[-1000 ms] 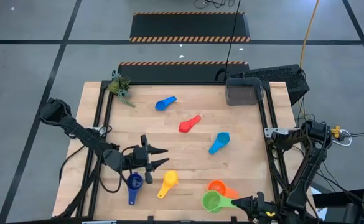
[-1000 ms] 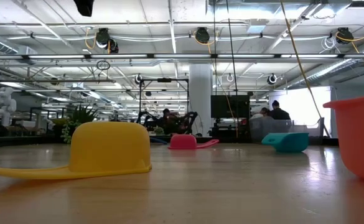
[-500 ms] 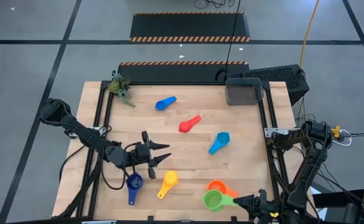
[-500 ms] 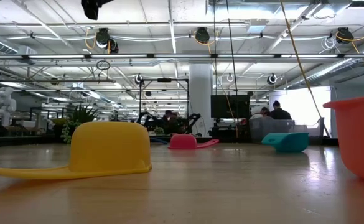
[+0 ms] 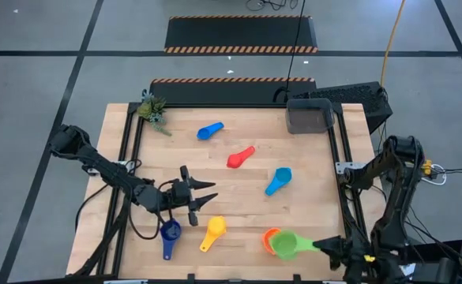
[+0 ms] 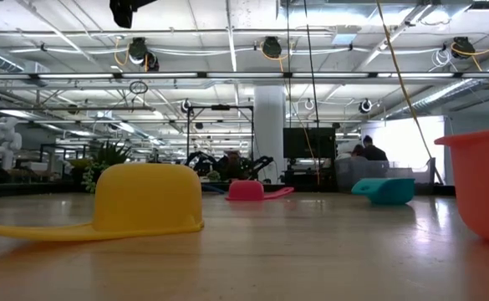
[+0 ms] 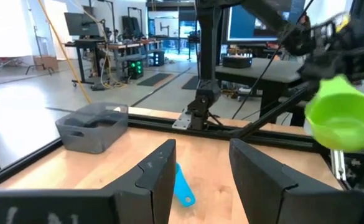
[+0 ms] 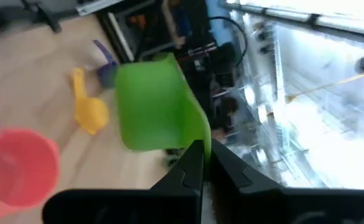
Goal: Nest measuring cups in basket
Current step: Stack the green measuring cup on top of the orange measuring cup
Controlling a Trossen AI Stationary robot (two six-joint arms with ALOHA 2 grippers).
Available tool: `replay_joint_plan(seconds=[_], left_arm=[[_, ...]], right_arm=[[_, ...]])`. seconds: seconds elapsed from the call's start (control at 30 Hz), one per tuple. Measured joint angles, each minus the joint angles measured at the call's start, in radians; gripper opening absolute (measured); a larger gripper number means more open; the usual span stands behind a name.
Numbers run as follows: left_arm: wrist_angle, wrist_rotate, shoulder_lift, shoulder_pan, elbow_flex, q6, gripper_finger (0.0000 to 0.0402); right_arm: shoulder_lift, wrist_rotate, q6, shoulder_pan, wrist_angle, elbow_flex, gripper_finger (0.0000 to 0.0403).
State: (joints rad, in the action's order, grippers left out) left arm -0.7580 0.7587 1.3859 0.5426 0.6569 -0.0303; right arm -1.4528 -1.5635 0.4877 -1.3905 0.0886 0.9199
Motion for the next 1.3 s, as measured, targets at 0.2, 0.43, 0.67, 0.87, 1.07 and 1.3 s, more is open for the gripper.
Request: replay_joint_plan(seconds=[0.2, 0.43, 0.67, 0.87, 1.07, 1.3], left_arm=[[0.002, -0.002, 0.001, 0.0, 0.001, -0.003, 0.0152], [-0.002, 0.002, 0.001, -0.024, 0.001, 0.024, 0.0152], [-0.002, -0.006, 0.001, -0.048, 0.001, 0.026, 0.0152], [-0.002, -0.008, 0.001, -0.049, 0.001, 0.048, 0.0152], [0.0, -0.008, 0.001, -0.048, 0.001, 0.029, 0.0152], [0.005, -0.009, 0.002, -0.048, 0.001, 0.025, 0.0152]], right_arm=[[0.082, 0.031, -0.033, 0.056, -0.024, -0.118, 0.0], [0.132, 0.215, 0.093, 0.175, -0.141, -0.178, 0.0], [0.168, 0.354, 0.209, 0.248, -0.26, -0.212, 0.0], [0.155, 0.358, 0.235, 0.24, -0.302, -0.212, 0.0], [0.126, 0.333, 0.234, 0.198, -0.309, -0.212, 0.0], [0.124, 0.335, 0.228, 0.16, -0.309, -0.212, 0.0]])
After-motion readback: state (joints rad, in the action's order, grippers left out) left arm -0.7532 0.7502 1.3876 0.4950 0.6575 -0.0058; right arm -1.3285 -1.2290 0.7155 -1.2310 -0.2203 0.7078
